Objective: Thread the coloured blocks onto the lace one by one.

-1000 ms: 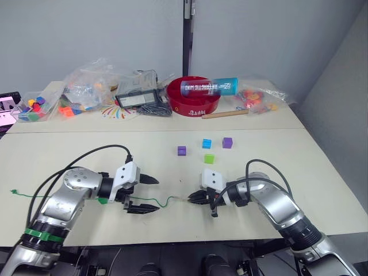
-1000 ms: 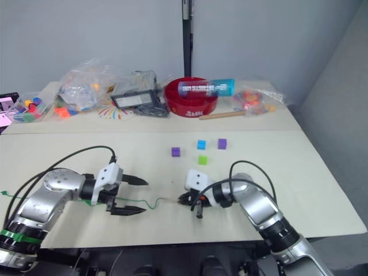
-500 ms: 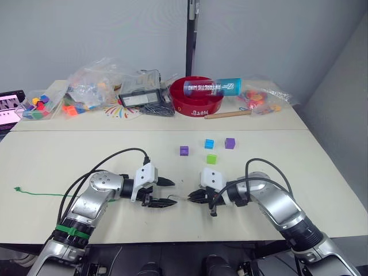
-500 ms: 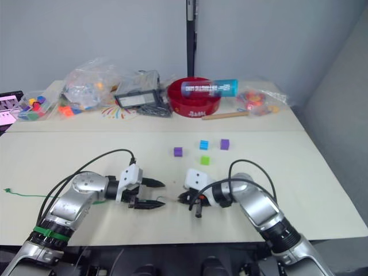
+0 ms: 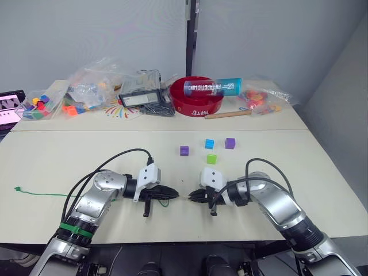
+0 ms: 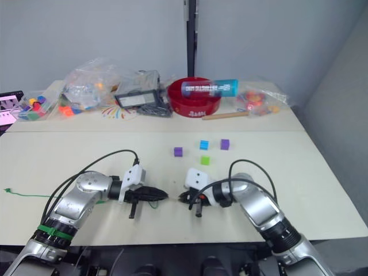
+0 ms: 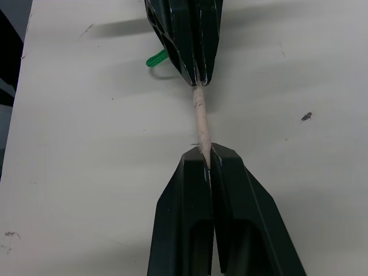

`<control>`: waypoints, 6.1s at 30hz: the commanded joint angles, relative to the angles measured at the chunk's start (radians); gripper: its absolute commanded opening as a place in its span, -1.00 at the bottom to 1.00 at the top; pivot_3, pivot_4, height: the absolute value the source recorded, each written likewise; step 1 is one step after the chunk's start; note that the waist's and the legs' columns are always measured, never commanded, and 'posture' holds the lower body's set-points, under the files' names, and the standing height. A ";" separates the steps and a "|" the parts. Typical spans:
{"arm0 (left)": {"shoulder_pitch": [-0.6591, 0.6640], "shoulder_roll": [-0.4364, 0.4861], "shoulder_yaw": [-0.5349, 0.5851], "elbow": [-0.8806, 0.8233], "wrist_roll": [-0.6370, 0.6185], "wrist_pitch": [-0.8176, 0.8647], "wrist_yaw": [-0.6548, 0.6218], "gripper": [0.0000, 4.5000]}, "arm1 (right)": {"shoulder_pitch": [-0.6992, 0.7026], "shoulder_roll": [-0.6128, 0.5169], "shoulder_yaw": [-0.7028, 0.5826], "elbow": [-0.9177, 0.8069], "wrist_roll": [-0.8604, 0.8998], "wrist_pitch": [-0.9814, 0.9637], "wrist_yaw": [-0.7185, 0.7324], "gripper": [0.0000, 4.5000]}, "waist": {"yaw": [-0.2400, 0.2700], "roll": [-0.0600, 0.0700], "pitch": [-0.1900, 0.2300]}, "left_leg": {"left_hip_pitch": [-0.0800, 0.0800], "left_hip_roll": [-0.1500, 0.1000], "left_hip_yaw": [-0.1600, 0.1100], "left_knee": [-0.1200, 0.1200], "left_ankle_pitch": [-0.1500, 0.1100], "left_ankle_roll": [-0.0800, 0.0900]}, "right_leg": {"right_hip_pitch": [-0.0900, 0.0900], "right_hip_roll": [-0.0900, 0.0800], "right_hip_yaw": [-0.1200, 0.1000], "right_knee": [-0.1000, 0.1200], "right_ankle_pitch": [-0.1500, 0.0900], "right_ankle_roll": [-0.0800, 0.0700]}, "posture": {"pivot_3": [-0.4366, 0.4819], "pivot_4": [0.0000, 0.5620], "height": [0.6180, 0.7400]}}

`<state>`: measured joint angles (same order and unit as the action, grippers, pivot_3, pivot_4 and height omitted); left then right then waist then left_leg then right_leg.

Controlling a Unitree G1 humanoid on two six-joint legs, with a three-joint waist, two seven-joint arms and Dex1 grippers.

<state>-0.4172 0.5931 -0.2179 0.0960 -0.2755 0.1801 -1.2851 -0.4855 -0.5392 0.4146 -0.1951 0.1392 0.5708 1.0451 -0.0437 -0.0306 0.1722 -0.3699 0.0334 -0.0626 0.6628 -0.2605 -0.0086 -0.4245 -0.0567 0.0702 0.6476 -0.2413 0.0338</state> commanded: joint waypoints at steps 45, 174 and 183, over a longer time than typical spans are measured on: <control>-0.005 0.019 0.019 -0.008 -0.005 -0.006 -0.024 -1.00 | -0.054 0.398 -0.515 0.453 -0.073 -0.300 -0.964 0.98 | -0.004 0.001 0.000 | 0.000 0.000 0.001 0.000 0.000 0.000 | 0.000 0.000 0.001 0.000 0.000 0.000 | -0.05 -0.47 0.85; 0.035 0.027 0.031 -0.135 0.028 0.023 0.056 -1.00 | -0.003 -0.017 -0.033 0.171 -0.018 -0.170 0.116 -0.47 | 0.002 0.001 0.000 | 0.001 -0.001 0.000 -0.001 0.000 0.000 | 0.002 -0.001 0.001 -0.001 0.000 0.002 | -0.05 -0.47 0.85; 0.032 0.012 -0.014 -0.145 0.074 0.025 0.097 -1.00 | -0.006 -0.011 -0.023 0.152 -0.012 -0.146 0.106 -0.47 | 0.000 0.001 0.000 | 0.001 -0.001 0.000 -0.001 0.000 0.000 | 0.002 -0.001 0.001 0.000 0.000 0.002 | -0.05 -0.47 0.85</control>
<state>-0.3690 0.6039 -0.2312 -0.0126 -0.2004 0.2168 -1.1948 -0.4967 -0.5498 0.3783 -0.0426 0.1403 0.4049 1.1556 -0.0440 -0.0295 0.1723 -0.3685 0.0324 -0.0624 0.6622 -0.2603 -0.0087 -0.4228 -0.0577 0.0709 0.6472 -0.2411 0.0353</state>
